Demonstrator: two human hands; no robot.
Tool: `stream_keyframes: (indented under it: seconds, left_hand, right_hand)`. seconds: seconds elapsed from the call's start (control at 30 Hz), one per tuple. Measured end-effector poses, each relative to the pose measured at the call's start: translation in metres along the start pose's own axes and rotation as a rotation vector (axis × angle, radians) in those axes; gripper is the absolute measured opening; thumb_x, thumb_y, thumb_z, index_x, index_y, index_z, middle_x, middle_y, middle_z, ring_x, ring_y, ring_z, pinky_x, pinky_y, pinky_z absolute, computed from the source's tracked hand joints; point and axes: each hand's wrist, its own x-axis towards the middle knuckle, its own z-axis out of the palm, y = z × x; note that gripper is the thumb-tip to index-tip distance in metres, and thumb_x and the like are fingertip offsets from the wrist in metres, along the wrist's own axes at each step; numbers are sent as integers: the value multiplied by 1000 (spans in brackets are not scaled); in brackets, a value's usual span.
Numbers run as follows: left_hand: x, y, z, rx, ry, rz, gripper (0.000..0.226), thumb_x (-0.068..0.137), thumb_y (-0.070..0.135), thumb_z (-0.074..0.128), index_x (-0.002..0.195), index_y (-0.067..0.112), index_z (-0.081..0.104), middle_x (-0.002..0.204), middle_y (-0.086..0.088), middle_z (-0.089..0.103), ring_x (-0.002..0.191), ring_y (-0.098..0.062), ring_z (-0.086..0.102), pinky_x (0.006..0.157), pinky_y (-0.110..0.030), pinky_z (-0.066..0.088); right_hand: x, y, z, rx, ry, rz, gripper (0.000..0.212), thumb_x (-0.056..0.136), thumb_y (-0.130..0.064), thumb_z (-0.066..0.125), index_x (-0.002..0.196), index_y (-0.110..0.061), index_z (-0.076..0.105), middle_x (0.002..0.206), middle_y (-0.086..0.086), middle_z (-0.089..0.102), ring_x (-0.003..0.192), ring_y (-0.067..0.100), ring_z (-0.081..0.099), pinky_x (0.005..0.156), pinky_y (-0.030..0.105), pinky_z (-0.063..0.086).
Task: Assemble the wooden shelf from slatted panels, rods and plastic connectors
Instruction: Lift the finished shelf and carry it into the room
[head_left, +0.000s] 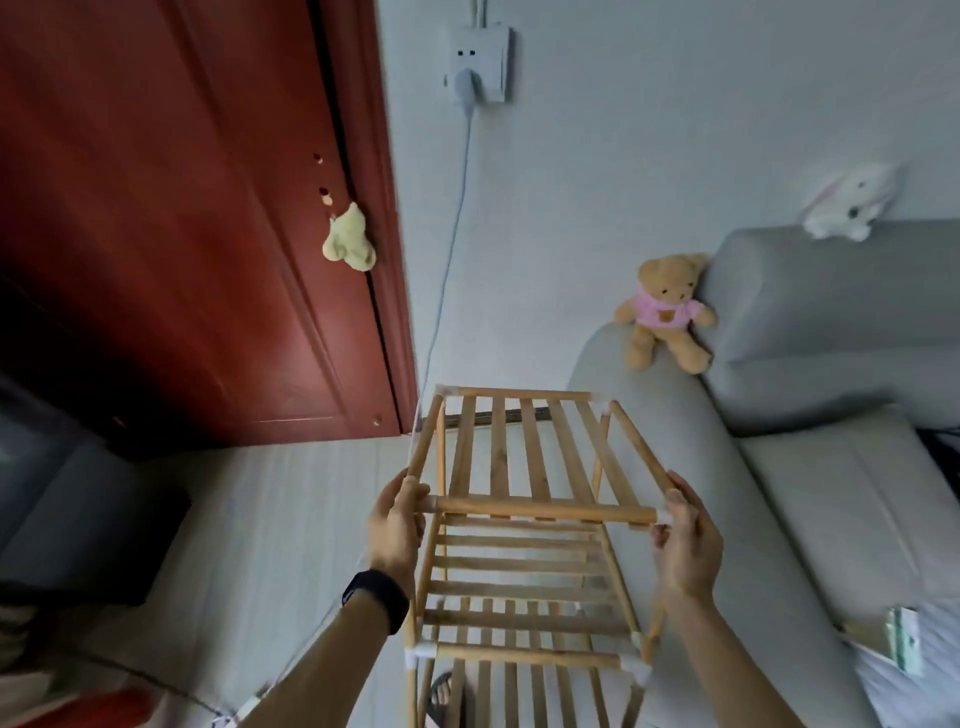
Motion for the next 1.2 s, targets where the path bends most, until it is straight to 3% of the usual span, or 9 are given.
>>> stream_keyframes:
  seconds: [0.2,0.3,0.43,0.57,0.73,0.87,0.97,1.1,1.2]
  left_hand:
    - [78,16,74,71,41,16,21,95,15,50,75,14,58,59,3,40,53,-13,31,49,-25,30]
    - [121,11,106,56,80,18,18,94,17,51,81,11,62,55,6,39,52,-12,30,51,-27,29]
    - [176,-19,135,60,153,12,11,85,21,55,79,12,58,58,1,40,52,-14,29,50,-27,28]
    - [228,-55,152,17,204,-27,10,72,24,57,73,16,52,57,2,36,52,-13,25,46,-23,27]
    - [278,-109,165,-33,272,-16,16,83,16,55,89,10,68,56,5,31,49,-10,25,48,-23,23]
    - [314,-151,169,-75,289,-33,9,69,20,56,75,15,51,57,8,35,49,-11,24,50,-27,18]
    - [325,-172,167,-119,327,-73,11,68,17,54,59,21,49,56,7,32,50,-10,27,49,-22,22]
    - [325,-187,161,-38,318,-102,26,72,21,51,46,27,56,65,3,48,64,-12,45,65,-23,37]
    - [300,-194,155,188,312,-68,24,87,34,55,82,18,72,82,-5,65,83,-16,64,87,-33,50]
  right_hand:
    - [98,-12,50,-21,-68,-8,23,100,-34,53,117,-39,68,96,-18,71,74,12,61,63,27,48]
    - [155,-5,77,3,-105,5,23,99,-33,54,117,-38,68,108,-9,69,86,14,62,69,27,49]
    - [222,24,109,38,-189,88,21,100,-25,56,114,-35,68,83,-22,69,81,1,65,73,25,48]
    - [277,67,137,106,-242,146,27,97,-4,55,110,-20,73,62,-12,59,52,6,50,50,17,42]
    - [330,129,164,183,-199,227,35,92,2,55,95,-23,79,73,-7,62,59,7,51,53,18,43]
    - [357,178,173,189,-215,210,39,81,-7,57,115,-18,73,66,-3,48,50,9,38,46,20,33]
    - [362,200,174,169,-232,182,44,75,-14,55,114,-24,74,67,1,40,55,13,32,48,25,29]
    - [360,212,166,85,-228,102,40,83,-14,56,120,-21,70,70,2,50,61,12,48,58,22,43]
    - [342,212,150,-64,-225,12,37,97,-7,62,134,-11,62,86,-13,70,76,4,64,77,18,53]
